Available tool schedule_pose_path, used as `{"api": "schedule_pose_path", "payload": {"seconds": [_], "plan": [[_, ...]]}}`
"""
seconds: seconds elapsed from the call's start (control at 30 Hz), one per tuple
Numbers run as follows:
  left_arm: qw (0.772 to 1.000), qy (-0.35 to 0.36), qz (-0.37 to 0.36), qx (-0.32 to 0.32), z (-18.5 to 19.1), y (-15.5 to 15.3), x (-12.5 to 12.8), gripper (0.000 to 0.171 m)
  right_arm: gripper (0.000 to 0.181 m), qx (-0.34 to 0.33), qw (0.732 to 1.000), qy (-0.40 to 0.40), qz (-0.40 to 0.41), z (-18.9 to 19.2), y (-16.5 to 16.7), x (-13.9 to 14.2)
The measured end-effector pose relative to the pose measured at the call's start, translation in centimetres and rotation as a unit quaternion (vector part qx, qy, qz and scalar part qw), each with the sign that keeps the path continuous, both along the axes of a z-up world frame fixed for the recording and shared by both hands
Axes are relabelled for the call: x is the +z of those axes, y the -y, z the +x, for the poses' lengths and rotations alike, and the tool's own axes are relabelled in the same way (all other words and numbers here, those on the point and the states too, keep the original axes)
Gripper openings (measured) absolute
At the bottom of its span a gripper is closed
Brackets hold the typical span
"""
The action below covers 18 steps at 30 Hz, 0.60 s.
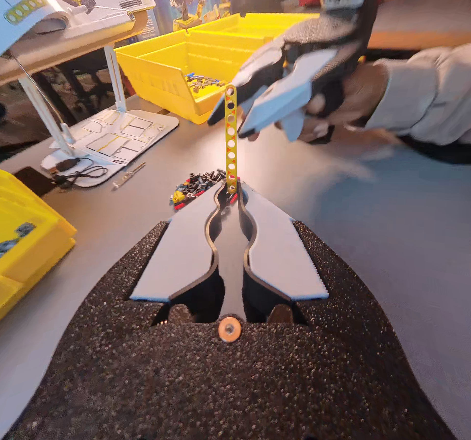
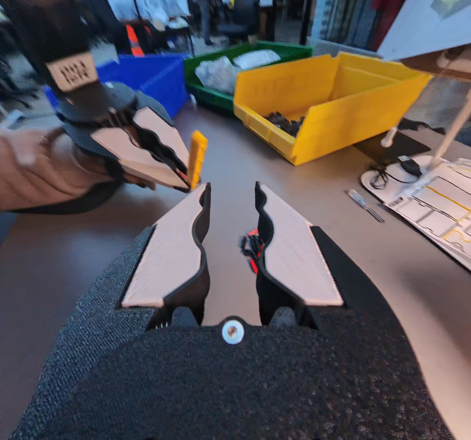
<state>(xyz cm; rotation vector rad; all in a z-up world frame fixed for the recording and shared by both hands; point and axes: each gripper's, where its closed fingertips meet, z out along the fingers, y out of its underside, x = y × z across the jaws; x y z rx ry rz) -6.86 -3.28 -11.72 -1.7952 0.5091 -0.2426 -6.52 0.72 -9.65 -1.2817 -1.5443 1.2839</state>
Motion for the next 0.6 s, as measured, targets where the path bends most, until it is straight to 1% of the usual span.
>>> {"api": "schedule_pose_path", "payload": {"seconds": [0.03,0.1,0.17,0.27,0.3,0.37,0.5,0.53,0.6], "plan": [[0.999,-0.034,0.005,0.008,-0.1,-0.1,-0.3,0.006,0.034,0.022,0.999,-0.02,-0.032,0.4,0.8,1.2],[0.995,-0.092,0.016,0.022,-0.2,-0.2,-0.7,0.006,0.034,0.058,0.996,-0.033,-0.064,1.0,2.0,2.2],[0.99,-0.139,0.02,0.026,-0.2,-0.3,-1.2,0.006,0.031,0.073,0.994,-0.034,-0.069,1.3,2.5,2.2],[0.982,-0.185,0.023,0.03,-0.2,-0.3,-1.8,0.006,0.016,0.068,0.996,-0.02,-0.056,1.4,2.4,1.4],[0.981,-0.192,0.024,0.031,-0.3,-0.3,-1.9,0.006,0.01,0.062,0.997,-0.009,-0.047,1.4,2.2,1.0],[0.98,-0.197,0.024,0.033,-0.4,-0.3,-1.9,0.006,0.01,0.06,0.998,0.008,-0.03,1.5,2.1,0.5],[0.978,-0.201,0.034,0.036,-0.5,-0.3,-1.5,0.006,0.01,0.057,0.998,0.023,-0.024,1.8,1.9,0.1],[0.978,-0.204,0.034,0.034,-0.5,-0.3,-1.5,0.006,0.001,0.06,0.998,0.027,-0.022,1.9,1.9,-0.1],[0.977,-0.206,0.04,0.031,-0.3,-0.2,-1.5,0.006,0.0,0.067,0.997,0.025,-0.019,2.1,2.2,0.1]]}}
